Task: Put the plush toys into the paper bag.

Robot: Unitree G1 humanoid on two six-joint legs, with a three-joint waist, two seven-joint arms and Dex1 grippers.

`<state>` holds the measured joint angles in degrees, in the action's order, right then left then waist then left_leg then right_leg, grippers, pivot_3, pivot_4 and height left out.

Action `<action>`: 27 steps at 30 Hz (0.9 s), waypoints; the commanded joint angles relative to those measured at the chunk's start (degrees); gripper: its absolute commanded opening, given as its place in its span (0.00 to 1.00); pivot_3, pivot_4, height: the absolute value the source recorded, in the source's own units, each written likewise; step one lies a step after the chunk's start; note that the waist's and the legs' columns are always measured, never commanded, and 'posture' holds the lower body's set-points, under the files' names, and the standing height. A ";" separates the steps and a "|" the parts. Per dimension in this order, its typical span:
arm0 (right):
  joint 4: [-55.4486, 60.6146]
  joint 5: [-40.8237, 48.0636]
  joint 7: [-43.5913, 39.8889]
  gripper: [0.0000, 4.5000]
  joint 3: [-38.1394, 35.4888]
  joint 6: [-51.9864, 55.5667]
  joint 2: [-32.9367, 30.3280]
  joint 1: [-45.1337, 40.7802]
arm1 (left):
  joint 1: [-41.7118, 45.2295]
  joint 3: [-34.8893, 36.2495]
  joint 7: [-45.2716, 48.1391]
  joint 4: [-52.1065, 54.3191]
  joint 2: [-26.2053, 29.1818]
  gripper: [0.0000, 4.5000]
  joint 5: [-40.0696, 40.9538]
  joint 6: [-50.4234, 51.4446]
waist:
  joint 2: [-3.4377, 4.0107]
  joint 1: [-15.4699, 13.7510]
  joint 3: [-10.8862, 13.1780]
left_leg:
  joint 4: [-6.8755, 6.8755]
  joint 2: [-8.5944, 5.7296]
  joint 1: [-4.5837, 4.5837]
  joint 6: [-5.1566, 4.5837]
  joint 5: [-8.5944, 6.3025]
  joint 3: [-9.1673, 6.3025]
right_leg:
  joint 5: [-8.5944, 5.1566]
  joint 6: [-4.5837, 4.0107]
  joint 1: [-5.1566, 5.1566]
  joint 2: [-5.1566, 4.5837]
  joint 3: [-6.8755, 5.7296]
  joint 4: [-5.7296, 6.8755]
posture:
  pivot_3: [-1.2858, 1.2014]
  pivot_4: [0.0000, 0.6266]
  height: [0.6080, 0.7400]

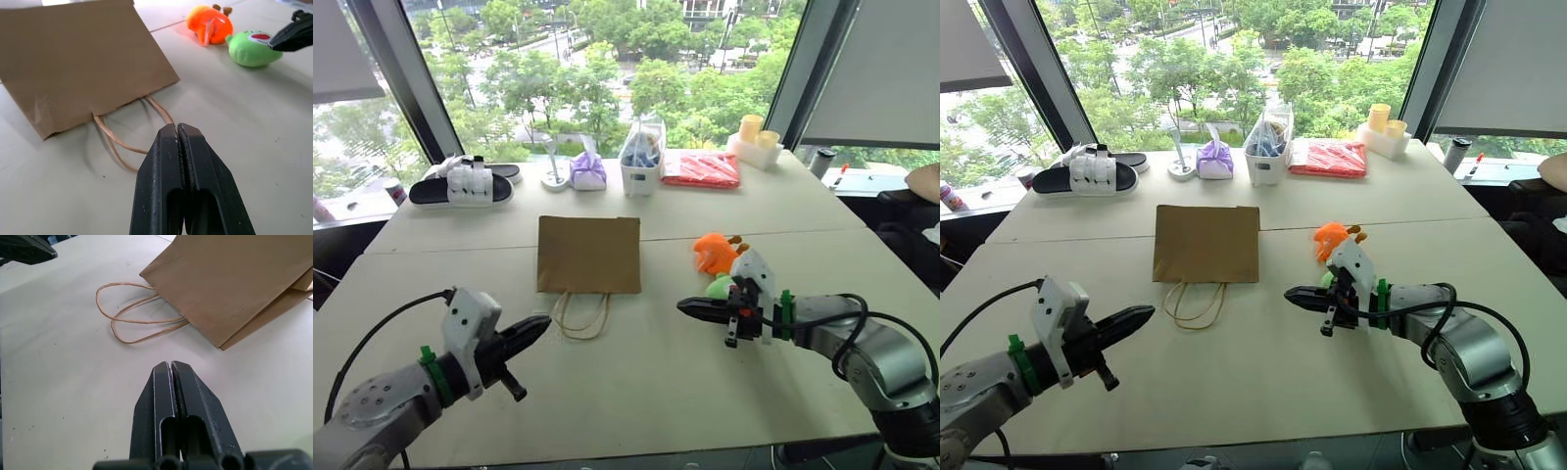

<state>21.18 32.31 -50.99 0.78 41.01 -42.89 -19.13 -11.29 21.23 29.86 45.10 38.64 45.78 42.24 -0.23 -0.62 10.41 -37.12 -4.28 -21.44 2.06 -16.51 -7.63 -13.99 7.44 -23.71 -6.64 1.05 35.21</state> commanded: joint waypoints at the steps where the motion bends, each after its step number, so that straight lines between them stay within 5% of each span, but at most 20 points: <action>1: 1.76 0.82 -0.37 0.00 -0.87 -0.11 -0.20 -1.27 | 0.11 1.91 -0.80 1.34 0.72 0.01 1.12 -0.20 | 0.00 -0.05 0.00 | 0.00 0.00 0.00 0.00 0.00 0.00 | 0.00 0.00 0.00 0.00 0.00 0.00 | 0.52 0.24 1.00; 27: 1.27 -0.03 -0.04 0.00 0.66 -0.84 1.11 -1.73 | 1.46 0.46 -3.42 -0.51 2.33 0.01 3.52 1.82 | 0.00 -0.06 0.00 | 0.00 -0.01 0.00 0.00 0.00 -0.02 | 0.01 0.02 0.00 0.00 0.01 0.00 | 0.52 0.24 1.00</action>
<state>21.18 32.19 -50.87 1.82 40.95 -42.04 -19.62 -10.39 21.03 26.83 44.32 40.59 49.19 44.50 -0.23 -0.68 10.41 -37.12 -4.29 -21.44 2.06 -16.51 -7.65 -13.98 7.47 -23.71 -6.64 1.05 35.21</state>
